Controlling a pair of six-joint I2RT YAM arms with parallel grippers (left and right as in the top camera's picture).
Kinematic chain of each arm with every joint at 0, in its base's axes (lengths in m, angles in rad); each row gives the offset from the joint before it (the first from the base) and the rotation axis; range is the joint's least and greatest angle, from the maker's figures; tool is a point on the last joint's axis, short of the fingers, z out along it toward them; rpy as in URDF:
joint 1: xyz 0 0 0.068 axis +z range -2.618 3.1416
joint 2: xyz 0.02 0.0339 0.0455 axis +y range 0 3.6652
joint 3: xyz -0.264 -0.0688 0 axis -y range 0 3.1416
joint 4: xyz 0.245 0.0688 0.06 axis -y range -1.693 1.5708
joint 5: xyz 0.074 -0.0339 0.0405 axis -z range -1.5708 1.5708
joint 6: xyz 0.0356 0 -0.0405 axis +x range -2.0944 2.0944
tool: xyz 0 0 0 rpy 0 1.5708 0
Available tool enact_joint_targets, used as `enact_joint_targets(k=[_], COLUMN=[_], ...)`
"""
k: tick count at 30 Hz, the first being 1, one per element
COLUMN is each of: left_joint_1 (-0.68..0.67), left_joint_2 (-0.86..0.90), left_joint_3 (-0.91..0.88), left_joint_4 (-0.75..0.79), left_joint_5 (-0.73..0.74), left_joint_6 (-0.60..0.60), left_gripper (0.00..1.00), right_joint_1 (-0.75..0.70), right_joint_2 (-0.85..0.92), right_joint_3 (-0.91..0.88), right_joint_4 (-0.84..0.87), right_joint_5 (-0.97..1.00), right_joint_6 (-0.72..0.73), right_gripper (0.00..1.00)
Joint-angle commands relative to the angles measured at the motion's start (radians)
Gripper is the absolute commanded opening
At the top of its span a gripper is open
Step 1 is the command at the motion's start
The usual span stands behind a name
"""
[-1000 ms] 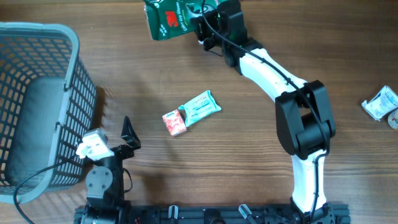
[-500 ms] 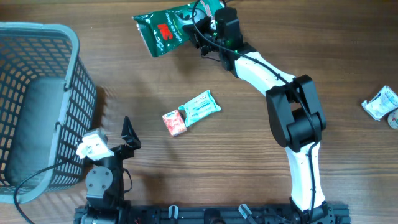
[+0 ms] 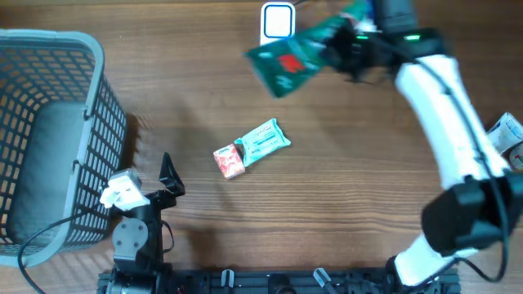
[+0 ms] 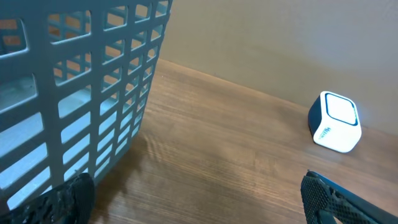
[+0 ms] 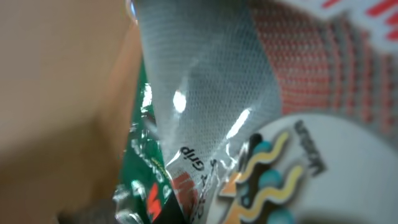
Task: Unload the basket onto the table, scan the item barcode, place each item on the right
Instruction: 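Carry the 3M pack right and drop it at the table's right edge, then reach the right gripper to the Zappy wipes and grasp them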
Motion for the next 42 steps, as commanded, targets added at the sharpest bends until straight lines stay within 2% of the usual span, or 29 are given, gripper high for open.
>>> enact_joint_targets(k=[1, 3, 4, 6, 7, 8, 9, 10, 11, 13, 17, 20, 21, 23, 25, 28, 29, 30, 31, 32, 34, 36, 38, 39, 42], left_joint_1=[0.006, 0.006, 0.006, 0.006, 0.006, 0.006, 0.006, 0.006, 0.006, 0.006, 0.006, 0.006, 0.006, 0.006, 0.006, 0.006, 0.006, 0.006, 0.006, 0.006, 0.006, 0.006, 0.006, 0.006, 0.006], left_joint_2=[-0.007, -0.007, -0.007, -0.007, -0.007, -0.007, -0.007, -0.007, -0.007, -0.007, -0.007, -0.007, -0.007, -0.007, -0.007, -0.007, -0.007, -0.007, -0.007, -0.007, -0.007, -0.007, -0.007, -0.007, -0.007], left_joint_3=[-0.005, -0.005, -0.005, -0.005, -0.005, -0.005, -0.005, -0.005, -0.005, -0.005, -0.005, -0.005, -0.005, -0.005, -0.005, -0.005, -0.005, -0.005, -0.005, -0.005, -0.005, -0.005, -0.005, -0.005, -0.005], left_joint_4=[0.002, 0.002, 0.002, 0.002, 0.002, 0.002, 0.002, 0.002, 0.002, 0.002, 0.002, 0.002, 0.002, 0.002, 0.002, 0.002, 0.002, 0.002, 0.002, 0.002, 0.002, 0.002, 0.002, 0.002, 0.002], left_joint_5=[-0.014, -0.013, -0.014, -0.013, -0.013, -0.013, -0.013, -0.013, -0.013, -0.013, -0.013, -0.013, -0.013, -0.013, -0.013, -0.013, -0.013, -0.013, -0.013, -0.013, -0.013, -0.013, -0.013, -0.013, -0.013], left_joint_6=[-0.005, -0.005, -0.005, -0.005, -0.005, -0.005, -0.005, -0.005, -0.005, -0.005, -0.005, -0.005, -0.005, -0.005, -0.005, -0.005, -0.005, -0.005, -0.005, -0.005, -0.005, -0.005, -0.005, -0.005, -0.005], left_gripper=[1.00, 1.00, 1.00, 1.00, 1.00, 1.00, 1.00, 1.00, 1.00, 1.00, 1.00, 1.00, 1.00, 1.00, 1.00, 1.00, 1.00, 1.00, 1.00, 1.00, 1.00, 1.00, 1.00, 1.00, 1.00], right_joint_1=[-0.235, -0.385, -0.469, -0.560, -0.611, -0.657, -0.678, -0.687, -0.689, -0.678, -0.609, -0.455, -0.404, -0.259, -0.120, 0.063, 0.121, 0.167, 0.201, 0.261, 0.299, 0.354, 0.402, 0.426, 0.464], right_joint_2=[0.003, 0.009, 0.022, 0.048, 0.069, 0.092, 0.106, 0.110, 0.108, 0.089, 0.013, 0.001, 0.001, 0.001, 0.001, 0.007, 0.014, 0.020, 0.021, 0.021, 0.021, 0.026, 0.045, 0.063, 0.113], right_joint_3=[-0.027, -0.056, -0.076, -0.115, -0.139, -0.154, -0.154, -0.154, -0.150, -0.114, -0.076, -0.087, -0.102, -0.159, -0.231, -0.362, -0.387, -0.390, -0.390, -0.390, -0.391, -0.395, -0.401, -0.402, -0.402], right_joint_4=[-0.187, -0.143, -0.080, 0.010, 0.034, 0.035, 0.034, 0.035, 0.037, 0.017, -0.098, -0.236, -0.278, -0.310, -0.257, -0.116, -0.086, -0.061, -0.021, 0.053, 0.064, 0.059, 0.060, 0.080, 0.181], right_joint_5=[0.298, 0.342, 0.344, 0.352, 0.360, 0.357, 0.357, 0.353, 0.348, 0.262, 0.068, -0.275, -0.330, -0.310, -0.219, -0.216, -0.216, -0.214, -0.203, -0.196, -0.142, 0.083, 0.154, 0.147, 0.150], right_joint_6=[-0.061, -0.194, -0.318, -0.429, -0.443, -0.443, -0.453, -0.480, -0.517, -0.576, -0.536, -0.924, -1.027, -1.148, -1.151, -1.150, -1.099, -0.980, -0.785, -0.215, 0.095, 0.435, 0.584, 0.591, 0.685], right_gripper=[0.04, 0.04, 0.05, 0.24, 0.23, 0.10, 0.05, 0.05, 0.31, 0.99, 1.00, 1.00, 1.00, 1.00, 1.00, 1.00, 1.00, 1.00, 1.00, 1.00, 0.99, 0.99, 0.92, 0.85, 0.83])
